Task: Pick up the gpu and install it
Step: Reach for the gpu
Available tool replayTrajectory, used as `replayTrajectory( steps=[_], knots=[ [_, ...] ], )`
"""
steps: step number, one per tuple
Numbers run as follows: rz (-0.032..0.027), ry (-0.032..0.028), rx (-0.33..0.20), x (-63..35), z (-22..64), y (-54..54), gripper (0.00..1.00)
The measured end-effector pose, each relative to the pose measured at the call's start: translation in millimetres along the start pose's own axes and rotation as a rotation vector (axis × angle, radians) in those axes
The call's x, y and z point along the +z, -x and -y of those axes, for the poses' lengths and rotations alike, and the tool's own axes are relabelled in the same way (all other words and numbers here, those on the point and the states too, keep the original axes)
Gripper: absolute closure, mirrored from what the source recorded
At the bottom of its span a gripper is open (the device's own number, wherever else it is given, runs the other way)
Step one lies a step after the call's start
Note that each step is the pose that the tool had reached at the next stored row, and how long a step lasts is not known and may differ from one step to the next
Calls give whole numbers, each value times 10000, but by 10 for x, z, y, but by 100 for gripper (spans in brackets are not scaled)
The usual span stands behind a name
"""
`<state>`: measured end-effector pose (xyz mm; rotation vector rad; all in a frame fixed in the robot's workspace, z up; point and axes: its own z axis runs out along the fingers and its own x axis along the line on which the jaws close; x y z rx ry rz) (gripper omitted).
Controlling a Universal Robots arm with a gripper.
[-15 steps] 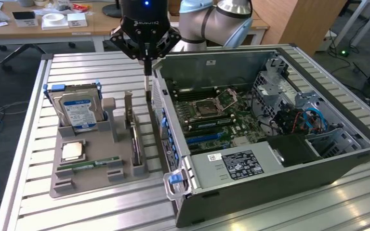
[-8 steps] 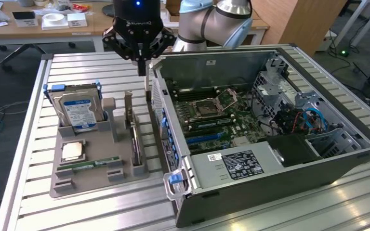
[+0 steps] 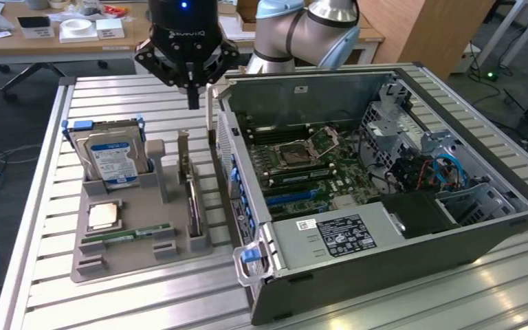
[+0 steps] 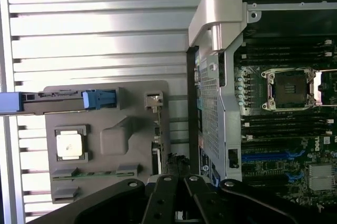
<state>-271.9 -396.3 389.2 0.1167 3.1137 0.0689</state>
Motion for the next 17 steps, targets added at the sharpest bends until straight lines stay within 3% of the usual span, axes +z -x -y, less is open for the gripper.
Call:
replayTrajectory(
  steps=[17],
  knots=[
    [0, 0, -2, 0, 8, -107, 89]
  ],
)
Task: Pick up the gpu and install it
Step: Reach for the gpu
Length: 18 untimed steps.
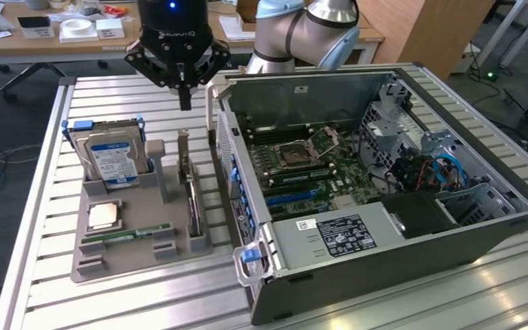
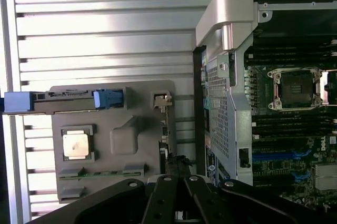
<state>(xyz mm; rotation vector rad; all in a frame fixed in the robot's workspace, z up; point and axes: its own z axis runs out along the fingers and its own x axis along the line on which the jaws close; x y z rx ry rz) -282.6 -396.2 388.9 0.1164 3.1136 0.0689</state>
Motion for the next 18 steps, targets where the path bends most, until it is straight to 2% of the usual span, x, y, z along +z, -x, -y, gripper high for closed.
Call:
replayTrajectory(
  steps=[5, 18],
  knots=[
    [0, 0, 2, -2, 32, -5, 89],
    [-1, -1, 1, -12, 233, -35, 89]
  ],
)
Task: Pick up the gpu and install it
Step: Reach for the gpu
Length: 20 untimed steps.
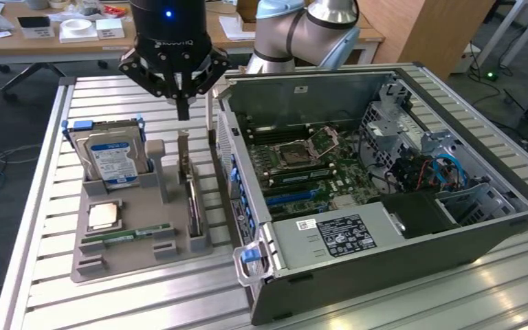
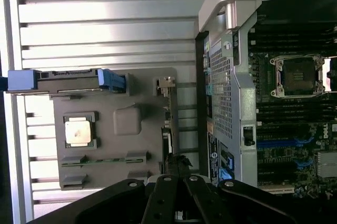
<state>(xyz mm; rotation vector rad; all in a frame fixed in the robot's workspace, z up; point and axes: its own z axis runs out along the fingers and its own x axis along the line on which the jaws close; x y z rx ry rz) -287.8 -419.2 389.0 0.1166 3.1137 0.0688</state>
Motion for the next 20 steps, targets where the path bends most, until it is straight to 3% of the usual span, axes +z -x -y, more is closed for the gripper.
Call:
replayTrajectory(
  steps=[14, 20],
  knots=[
    [2, -11, -1, -10, 241, 6, 89],
    [2, -23, 0, -12, 284, 8, 89]
  ],
)
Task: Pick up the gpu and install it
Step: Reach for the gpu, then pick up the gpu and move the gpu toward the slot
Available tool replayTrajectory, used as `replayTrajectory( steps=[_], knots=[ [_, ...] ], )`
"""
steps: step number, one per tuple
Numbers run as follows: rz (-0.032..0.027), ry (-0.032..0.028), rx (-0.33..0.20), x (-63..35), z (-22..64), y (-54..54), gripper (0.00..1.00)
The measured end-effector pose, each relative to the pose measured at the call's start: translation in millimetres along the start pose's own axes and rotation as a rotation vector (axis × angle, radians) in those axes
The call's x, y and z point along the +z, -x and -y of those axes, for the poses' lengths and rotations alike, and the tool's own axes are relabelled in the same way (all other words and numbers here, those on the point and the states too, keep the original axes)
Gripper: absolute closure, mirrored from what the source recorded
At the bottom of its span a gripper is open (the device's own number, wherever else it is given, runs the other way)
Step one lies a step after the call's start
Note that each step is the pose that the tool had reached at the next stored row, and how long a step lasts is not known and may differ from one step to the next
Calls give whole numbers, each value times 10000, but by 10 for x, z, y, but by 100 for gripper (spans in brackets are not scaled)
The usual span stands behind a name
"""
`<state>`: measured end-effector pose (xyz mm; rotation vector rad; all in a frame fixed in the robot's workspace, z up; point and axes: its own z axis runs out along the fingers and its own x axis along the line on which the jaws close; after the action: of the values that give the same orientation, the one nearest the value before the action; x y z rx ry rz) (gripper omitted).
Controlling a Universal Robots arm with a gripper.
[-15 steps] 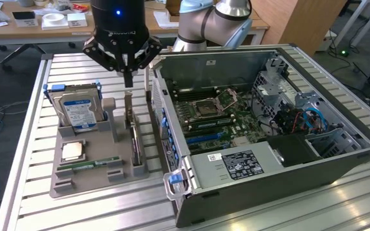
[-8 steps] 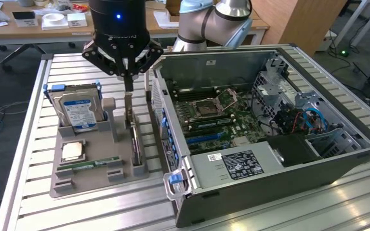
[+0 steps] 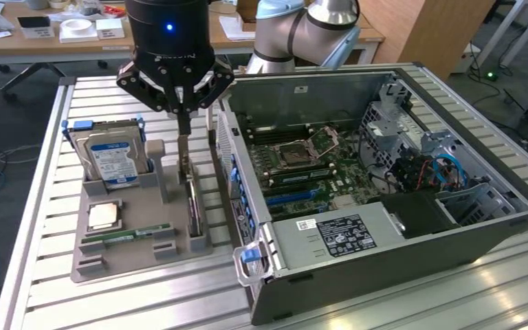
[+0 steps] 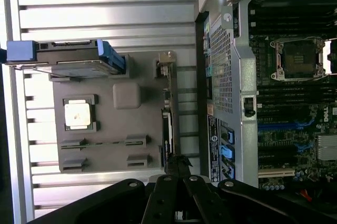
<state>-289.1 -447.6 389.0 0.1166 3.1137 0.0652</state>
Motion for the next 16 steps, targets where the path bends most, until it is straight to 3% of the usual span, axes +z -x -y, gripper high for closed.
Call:
replayTrajectory(
  steps=[16],
  knots=[
    [1, 0, 0, 1, 1, -5, 89]
  ],
)
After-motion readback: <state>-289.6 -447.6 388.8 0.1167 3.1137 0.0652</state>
